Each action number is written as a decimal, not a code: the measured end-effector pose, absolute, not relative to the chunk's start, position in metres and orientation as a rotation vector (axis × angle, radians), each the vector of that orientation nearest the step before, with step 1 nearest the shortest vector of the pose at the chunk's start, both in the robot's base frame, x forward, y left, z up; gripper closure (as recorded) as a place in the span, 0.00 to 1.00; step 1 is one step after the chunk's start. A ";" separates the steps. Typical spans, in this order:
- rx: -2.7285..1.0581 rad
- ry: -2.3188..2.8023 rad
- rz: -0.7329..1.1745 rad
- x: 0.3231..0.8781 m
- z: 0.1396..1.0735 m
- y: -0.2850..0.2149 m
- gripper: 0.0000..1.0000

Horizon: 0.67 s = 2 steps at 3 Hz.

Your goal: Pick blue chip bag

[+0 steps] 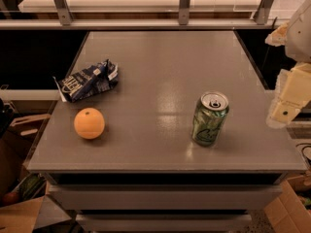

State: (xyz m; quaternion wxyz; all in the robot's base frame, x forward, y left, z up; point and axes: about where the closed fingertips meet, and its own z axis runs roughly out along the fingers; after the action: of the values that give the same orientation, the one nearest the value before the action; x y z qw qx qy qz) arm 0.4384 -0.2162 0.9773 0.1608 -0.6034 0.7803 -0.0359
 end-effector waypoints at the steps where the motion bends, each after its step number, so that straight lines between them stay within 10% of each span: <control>1: -1.729 2.217 -0.110 0.440 0.980 -0.214 0.00; 2: -1.828 2.125 -0.160 0.455 0.994 -0.194 0.00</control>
Offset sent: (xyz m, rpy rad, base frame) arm 0.0403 0.0541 0.0360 -0.1040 -0.0713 0.2402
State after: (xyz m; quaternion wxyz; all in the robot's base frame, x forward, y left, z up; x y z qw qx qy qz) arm 0.4549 -0.1935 0.9943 0.1660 -0.6420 0.7464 -0.0562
